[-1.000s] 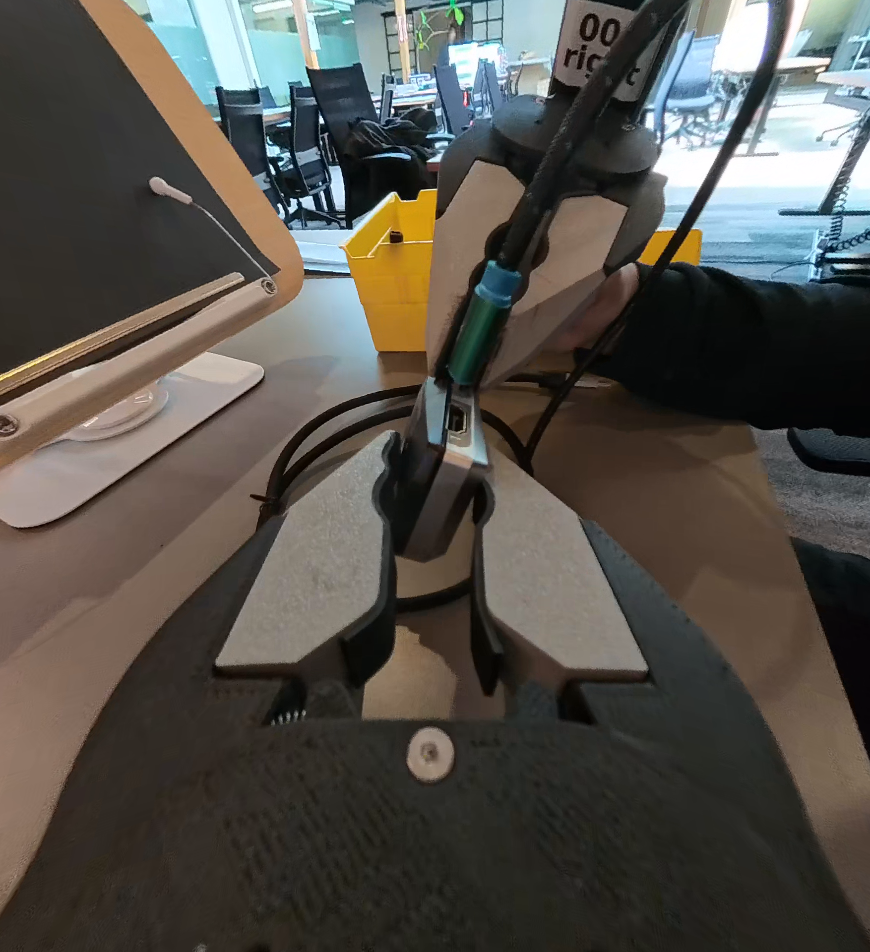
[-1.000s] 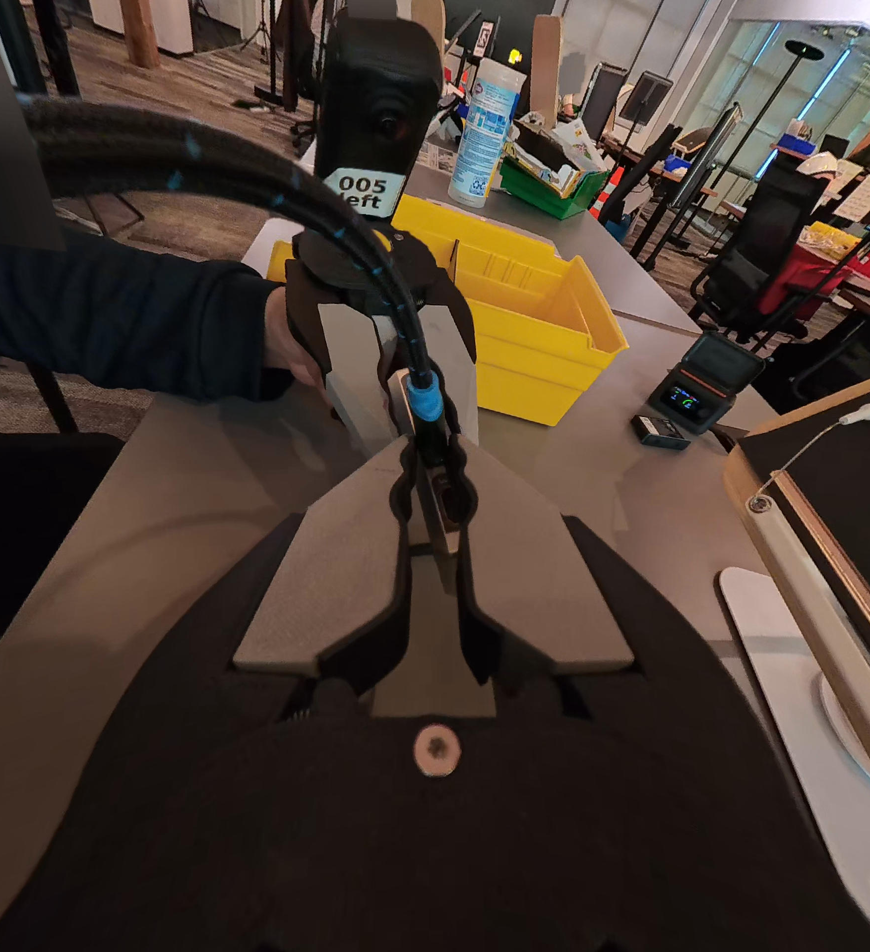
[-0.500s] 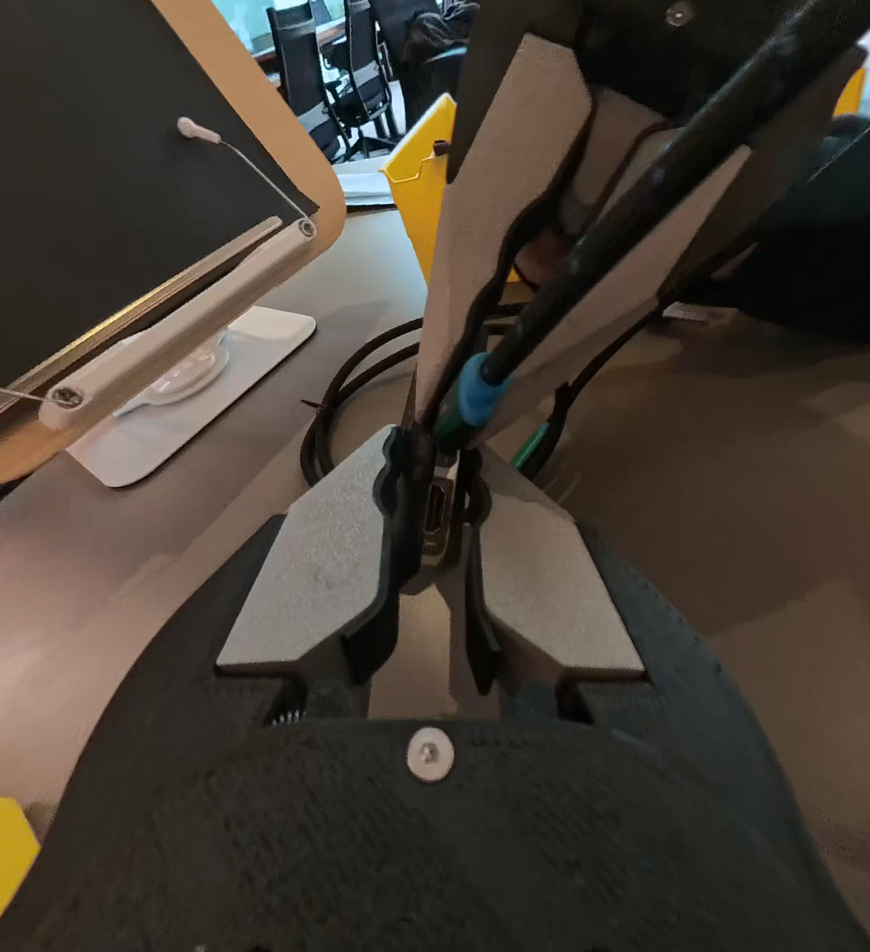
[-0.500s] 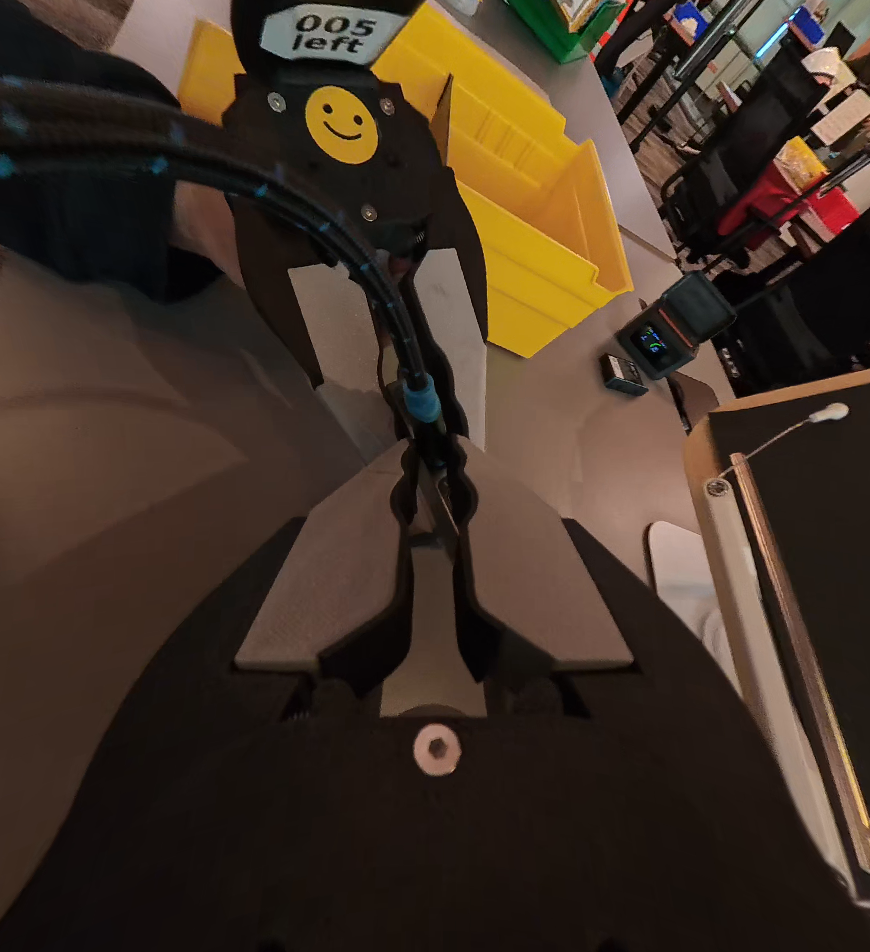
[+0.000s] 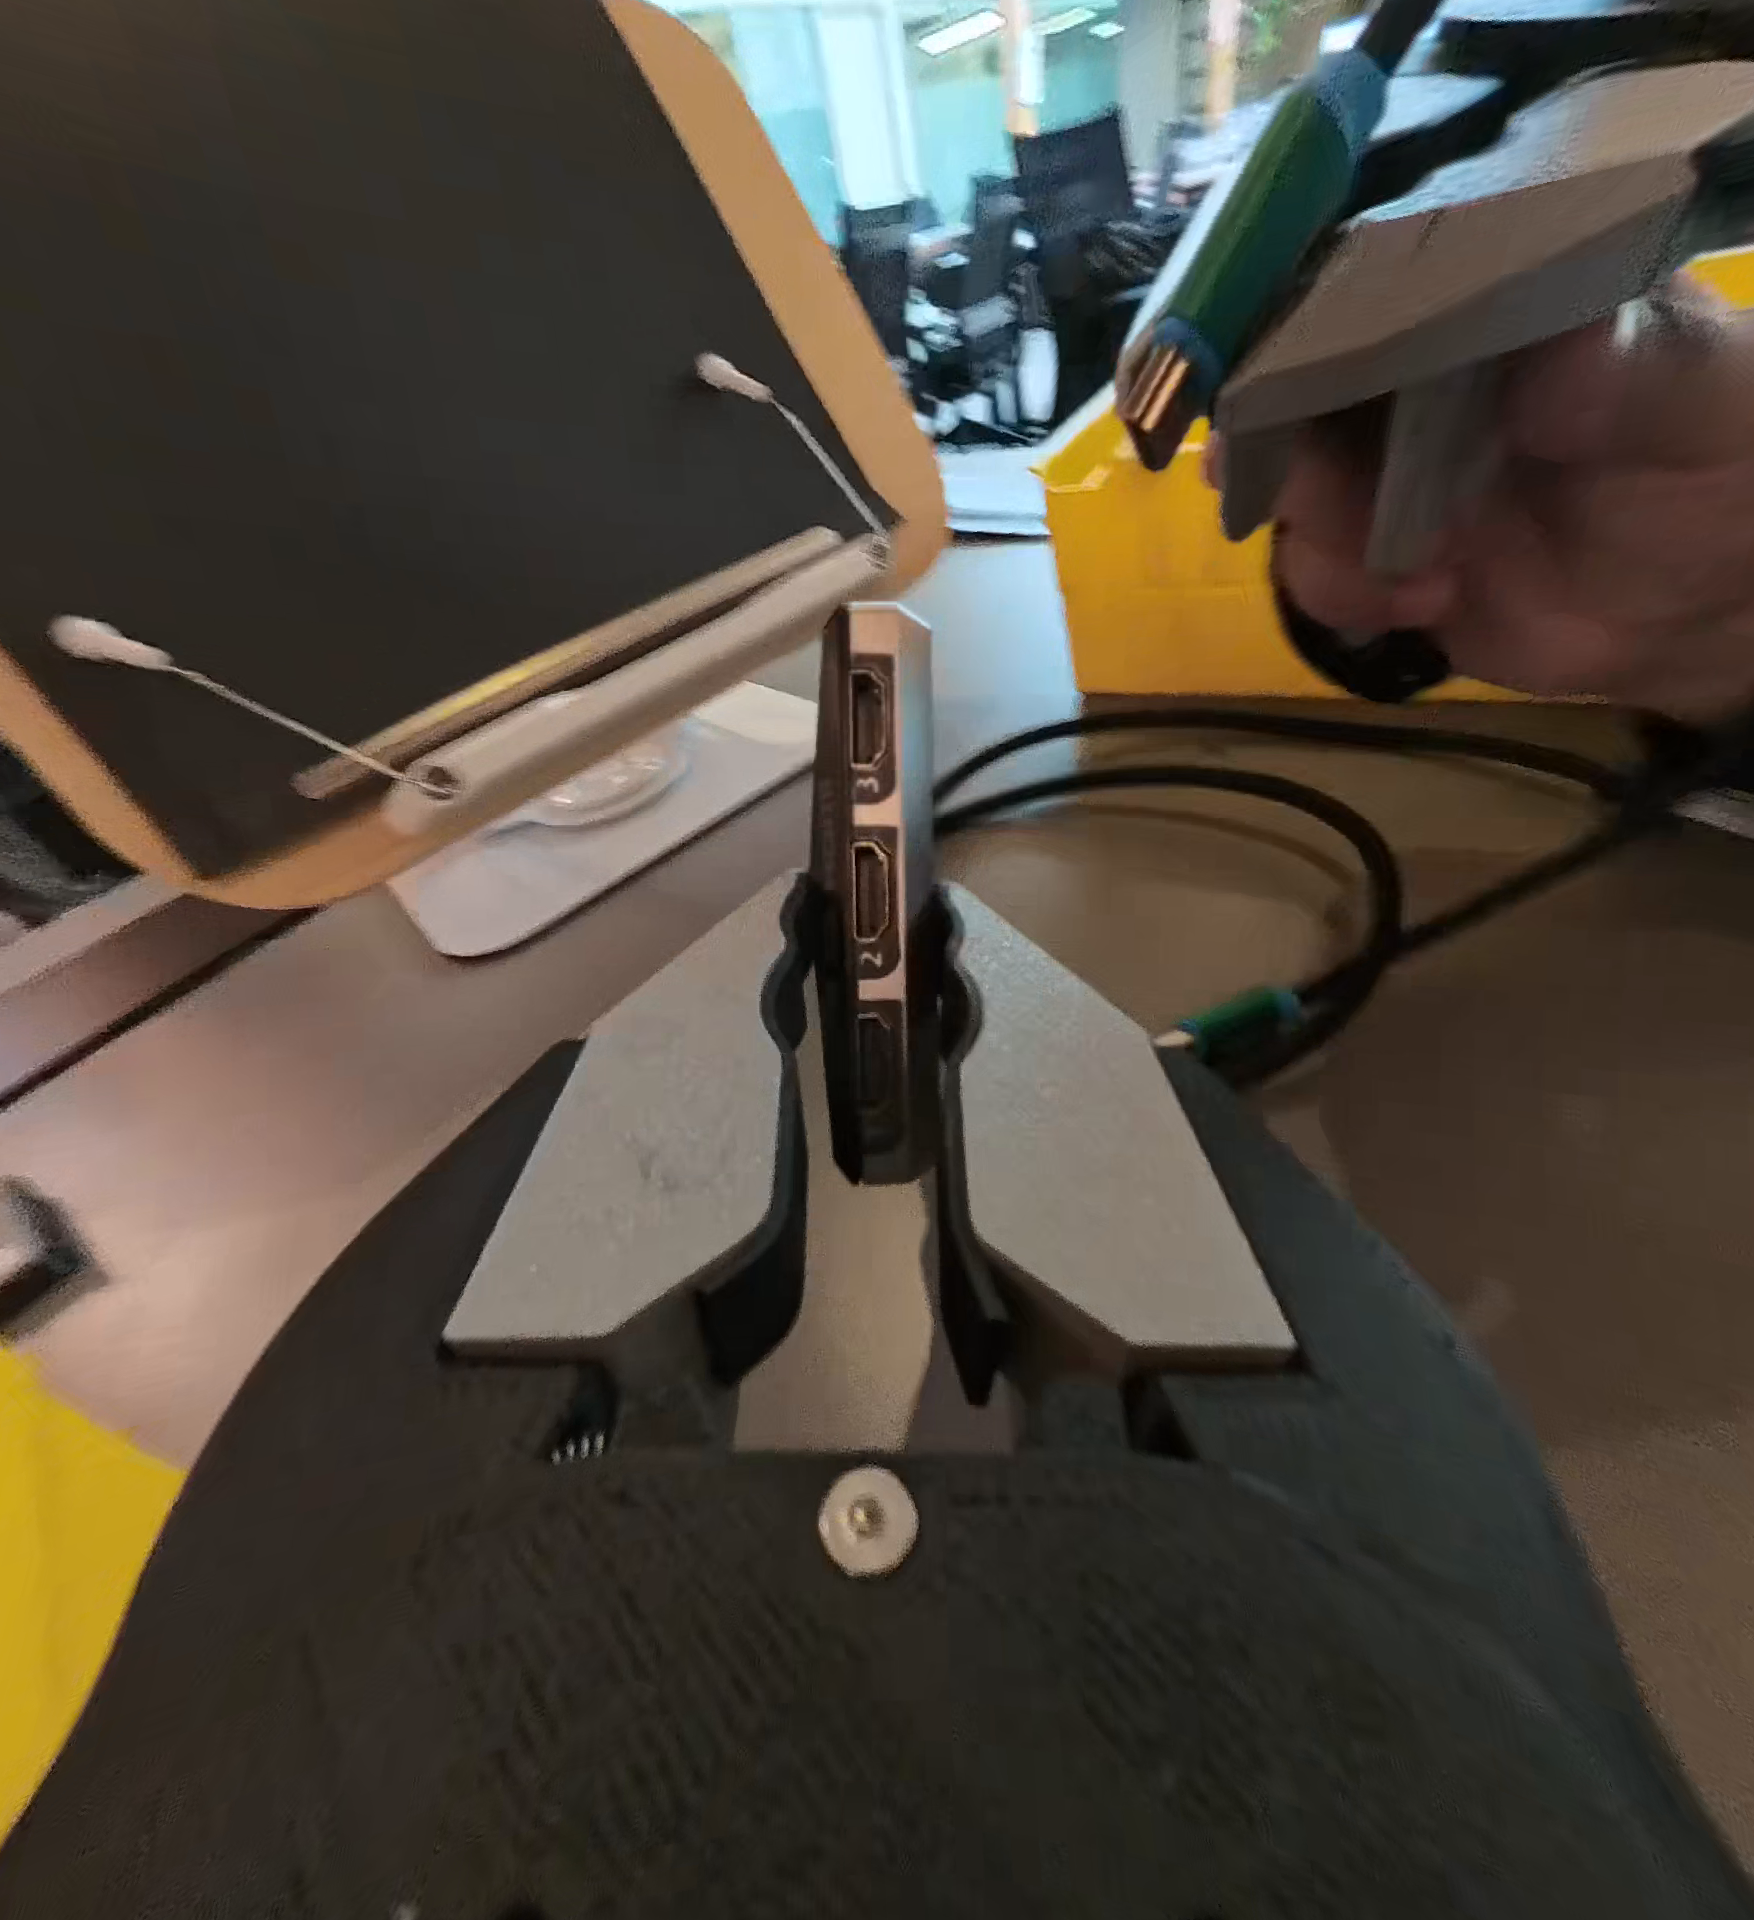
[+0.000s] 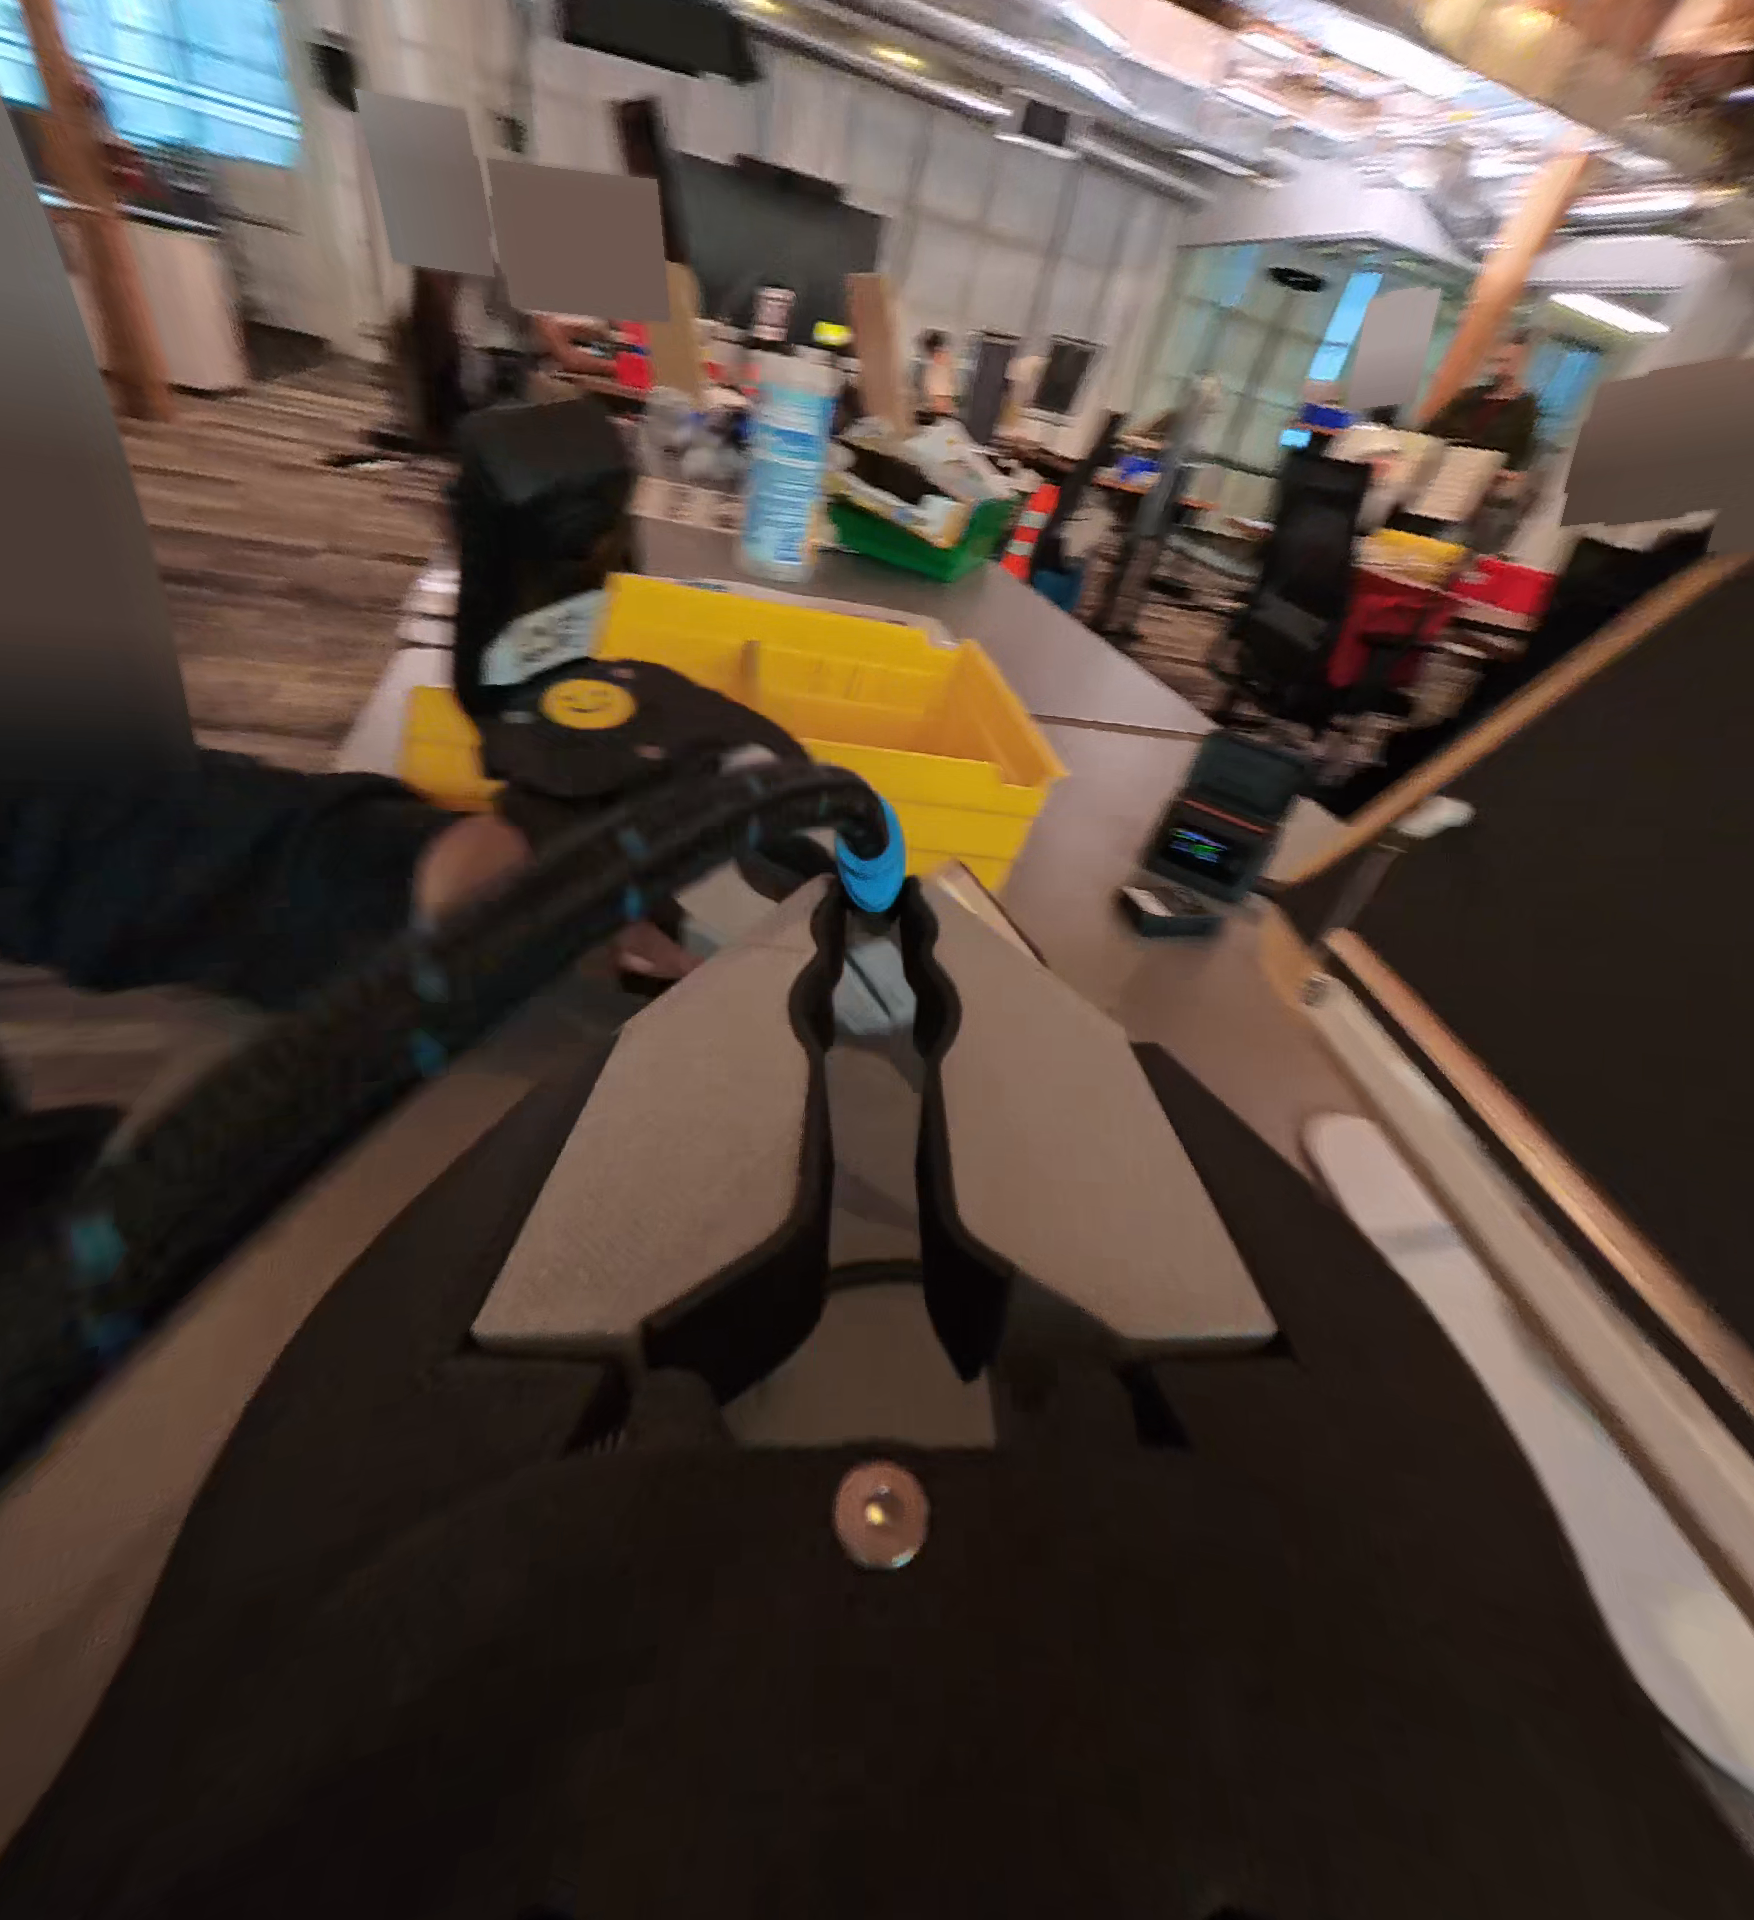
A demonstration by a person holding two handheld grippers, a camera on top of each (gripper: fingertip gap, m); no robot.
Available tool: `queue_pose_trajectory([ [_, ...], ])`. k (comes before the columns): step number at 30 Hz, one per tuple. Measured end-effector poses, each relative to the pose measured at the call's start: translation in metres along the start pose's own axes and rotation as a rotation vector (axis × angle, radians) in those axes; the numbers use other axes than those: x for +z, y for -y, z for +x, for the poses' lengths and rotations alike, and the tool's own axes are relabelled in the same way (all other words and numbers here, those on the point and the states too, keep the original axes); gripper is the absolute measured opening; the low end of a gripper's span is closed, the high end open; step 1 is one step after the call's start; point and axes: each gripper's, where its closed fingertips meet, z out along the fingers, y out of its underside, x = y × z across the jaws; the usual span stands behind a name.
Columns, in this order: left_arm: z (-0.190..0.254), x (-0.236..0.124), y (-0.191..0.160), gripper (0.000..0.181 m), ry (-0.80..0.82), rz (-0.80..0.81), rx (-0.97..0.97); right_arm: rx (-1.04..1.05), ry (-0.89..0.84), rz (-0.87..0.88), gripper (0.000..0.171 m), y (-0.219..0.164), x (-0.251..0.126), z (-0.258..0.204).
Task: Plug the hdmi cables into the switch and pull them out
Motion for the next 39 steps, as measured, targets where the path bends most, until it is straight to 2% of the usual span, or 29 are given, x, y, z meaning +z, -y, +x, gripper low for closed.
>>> queue_pose_trajectory([
  [2,-0.017,-0.004,0.006,0.019,0.126,0.029,0.075,-0.015,-0.154,-0.033,0.006,-0.001,-0.009,0.022],
  [4,-0.025,-0.008,0.007,0.019,0.198,0.025,0.135,-0.062,-0.225,-0.15,0.005,-0.014,-0.014,0.03],
  [7,-0.036,-0.011,0.004,0.018,0.288,-0.001,0.197,-0.125,-0.348,-0.486,0.008,-0.062,-0.019,0.047],
  [9,-0.035,-0.011,0.009,0.018,0.291,0.024,0.2,-0.166,-0.398,-0.668,0.008,-0.085,-0.016,0.055],
  [13,-0.036,-0.023,0.028,0.018,0.354,0.12,0.256,-0.288,-0.393,-1.022,0.008,-0.112,-0.007,0.061],
  [15,-0.042,-0.04,0.046,0.019,0.452,0.203,0.314,-0.278,-0.357,-1.172,0.016,-0.123,-0.011,0.057],
  [17,-0.043,-0.058,0.064,0.019,0.53,0.294,0.376,-0.215,-0.354,-1.269,0.037,-0.133,-0.024,0.056],
  [18,-0.043,-0.064,0.069,0.018,0.557,0.315,0.397,-0.182,-0.368,-1.299,0.042,-0.135,-0.033,0.058],
  [20,-0.048,-0.062,0.065,0.019,0.569,0.285,0.382,-0.122,-0.416,-1.32,0.042,-0.134,-0.05,0.063],
  [23,-0.053,-0.057,0.059,0.019,0.571,0.253,0.35,0.067,-0.454,-1.195,0.043,-0.12,-0.06,0.056],
  [27,-0.048,-0.064,0.072,0.018,0.552,0.325,0.357,0.409,-0.291,-0.904,0.074,-0.11,-0.038,0.009],
  [29,-0.05,-0.064,0.071,0.019,0.559,0.314,0.355,0.481,-0.278,-0.853,0.089,-0.116,-0.033,-0.007],
  [34,-0.052,-0.062,0.068,0.018,0.565,0.303,0.356,0.335,-0.518,-1.053,0.102,-0.166,-0.054,0.011],
  [36,-0.056,-0.067,0.071,0.019,0.6,0.324,0.349,0.385,-0.492,-1.02,0.075,-0.17,-0.048,0.007],
  [37,-0.058,-0.072,0.074,0.019,0.622,0.342,0.35,0.407,-0.461,-1.029,0.041,-0.17,-0.049,0.003],
  [38,-0.06,-0.076,0.077,0.018,0.642,0.359,0.35,0.409,-0.431,-1.046,0.021,-0.169,-0.053,0.0],
  [39,-0.062,-0.079,0.078,0.018,0.656,0.368,0.344,0.398,-0.402,-1.078,0.019,-0.167,-0.059,-0.004],
])
